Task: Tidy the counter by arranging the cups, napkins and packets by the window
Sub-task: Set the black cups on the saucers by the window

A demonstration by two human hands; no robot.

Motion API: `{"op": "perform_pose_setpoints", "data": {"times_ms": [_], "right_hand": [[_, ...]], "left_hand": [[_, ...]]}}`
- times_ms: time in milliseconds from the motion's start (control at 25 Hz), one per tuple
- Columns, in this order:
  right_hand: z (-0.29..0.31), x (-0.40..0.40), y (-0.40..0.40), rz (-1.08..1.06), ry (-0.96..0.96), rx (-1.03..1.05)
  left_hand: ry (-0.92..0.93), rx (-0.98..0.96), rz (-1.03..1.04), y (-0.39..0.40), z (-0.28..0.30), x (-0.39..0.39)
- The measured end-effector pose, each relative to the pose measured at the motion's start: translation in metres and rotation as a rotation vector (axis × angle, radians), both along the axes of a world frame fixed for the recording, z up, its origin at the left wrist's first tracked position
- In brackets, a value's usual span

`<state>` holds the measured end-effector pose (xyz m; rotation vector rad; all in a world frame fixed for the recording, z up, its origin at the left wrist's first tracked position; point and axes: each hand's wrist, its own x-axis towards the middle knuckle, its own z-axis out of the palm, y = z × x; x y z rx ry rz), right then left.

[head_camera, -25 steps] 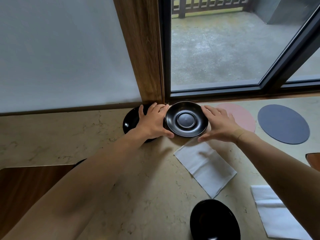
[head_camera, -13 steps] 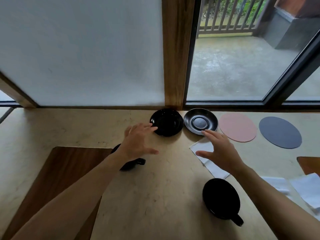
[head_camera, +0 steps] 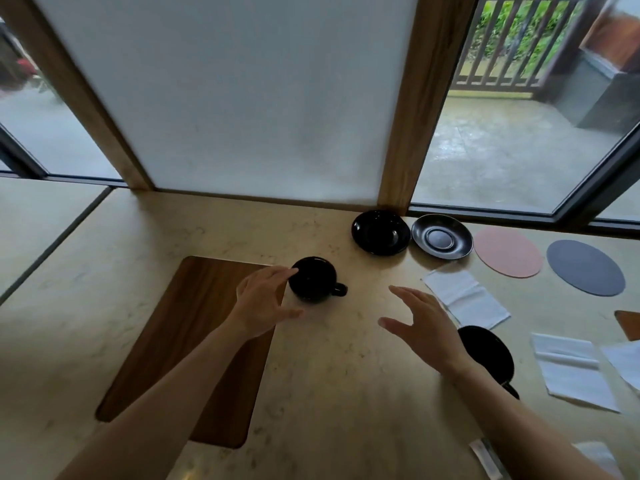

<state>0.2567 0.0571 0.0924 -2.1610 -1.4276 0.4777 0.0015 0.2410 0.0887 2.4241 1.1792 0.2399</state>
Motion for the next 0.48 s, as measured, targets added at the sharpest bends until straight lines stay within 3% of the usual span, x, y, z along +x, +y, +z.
{"op": "perform_pose_setpoints", "data": {"times_ms": [480], "right_hand": [[-0.015,-0.034,0.048,0.022,0.013,-0.115]], "left_hand": [[-0.014,-0.161,0.04,0.032,-0.021,0.001]]}}
